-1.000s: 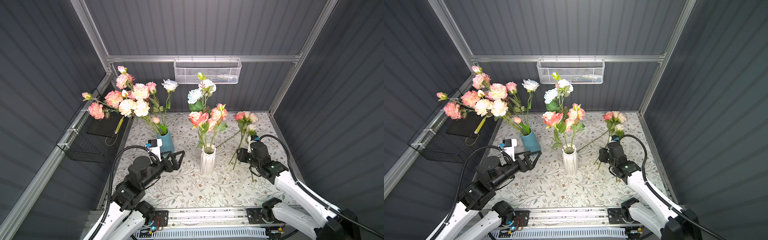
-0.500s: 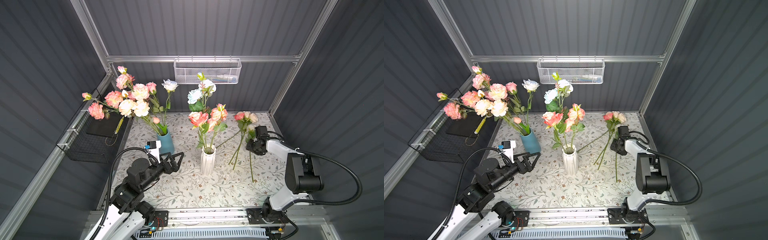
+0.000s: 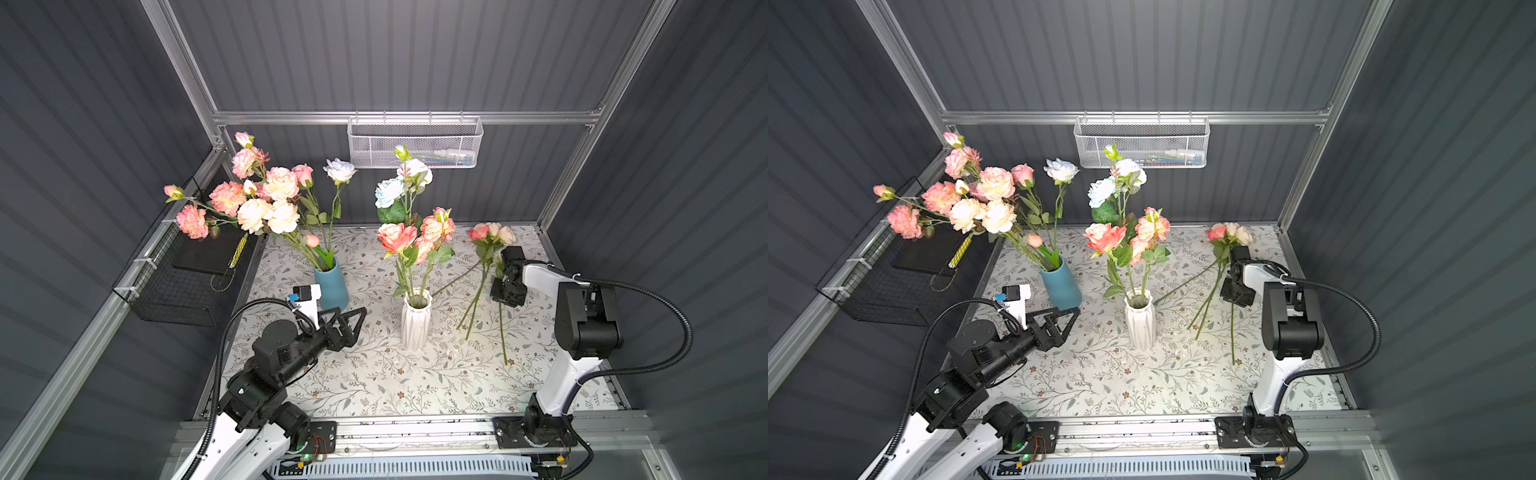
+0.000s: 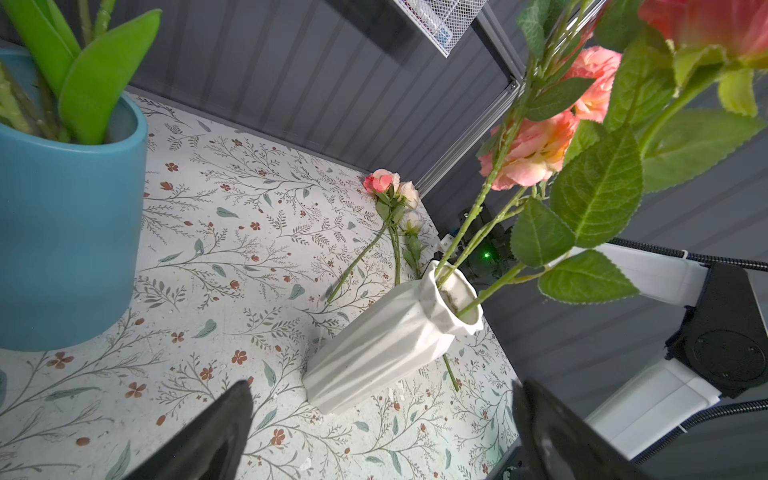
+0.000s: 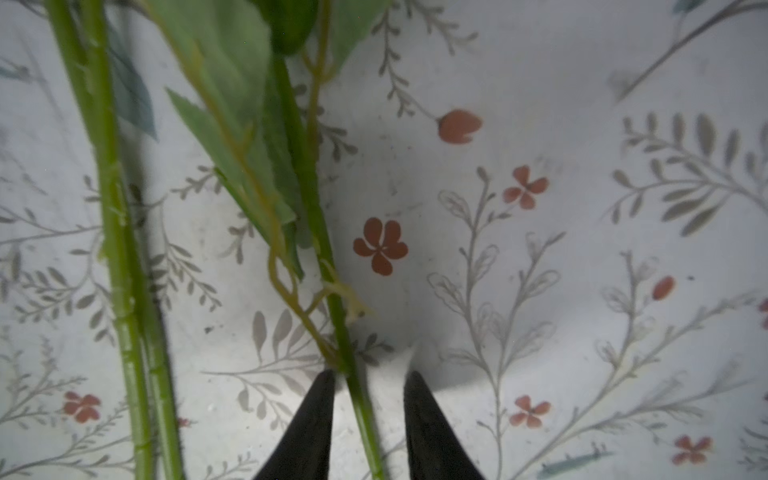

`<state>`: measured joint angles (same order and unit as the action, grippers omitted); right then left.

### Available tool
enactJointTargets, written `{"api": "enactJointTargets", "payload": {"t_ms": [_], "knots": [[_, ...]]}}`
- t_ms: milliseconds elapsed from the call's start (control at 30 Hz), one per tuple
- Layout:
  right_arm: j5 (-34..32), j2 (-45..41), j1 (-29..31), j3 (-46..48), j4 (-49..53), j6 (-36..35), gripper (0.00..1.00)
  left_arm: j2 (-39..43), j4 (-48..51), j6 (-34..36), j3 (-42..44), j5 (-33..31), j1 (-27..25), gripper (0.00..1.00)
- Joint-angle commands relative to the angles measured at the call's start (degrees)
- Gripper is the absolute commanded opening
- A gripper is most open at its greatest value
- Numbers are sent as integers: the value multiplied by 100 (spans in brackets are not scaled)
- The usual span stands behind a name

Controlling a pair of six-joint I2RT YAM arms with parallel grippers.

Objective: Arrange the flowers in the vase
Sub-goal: 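Move the right gripper back to the loose stems and close on one, then lift the white rose stem and carry it over the white vase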

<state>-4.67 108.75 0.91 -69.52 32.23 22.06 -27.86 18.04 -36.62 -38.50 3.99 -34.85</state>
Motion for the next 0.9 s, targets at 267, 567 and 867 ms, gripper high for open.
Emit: {"api": "enactJointTargets", "payload": {"t_ms": [267, 567, 867], "knots": [[53, 161, 32, -181, 388, -297, 5, 142, 111, 129, -26, -118, -13, 100], [301, -1489, 261, 892, -674, -181, 0, 94, 173, 137, -113, -100, -9, 100], [352, -3849, 907, 1981, -1236, 92, 0, 101, 282, 138, -202, -160, -7, 100]]}}
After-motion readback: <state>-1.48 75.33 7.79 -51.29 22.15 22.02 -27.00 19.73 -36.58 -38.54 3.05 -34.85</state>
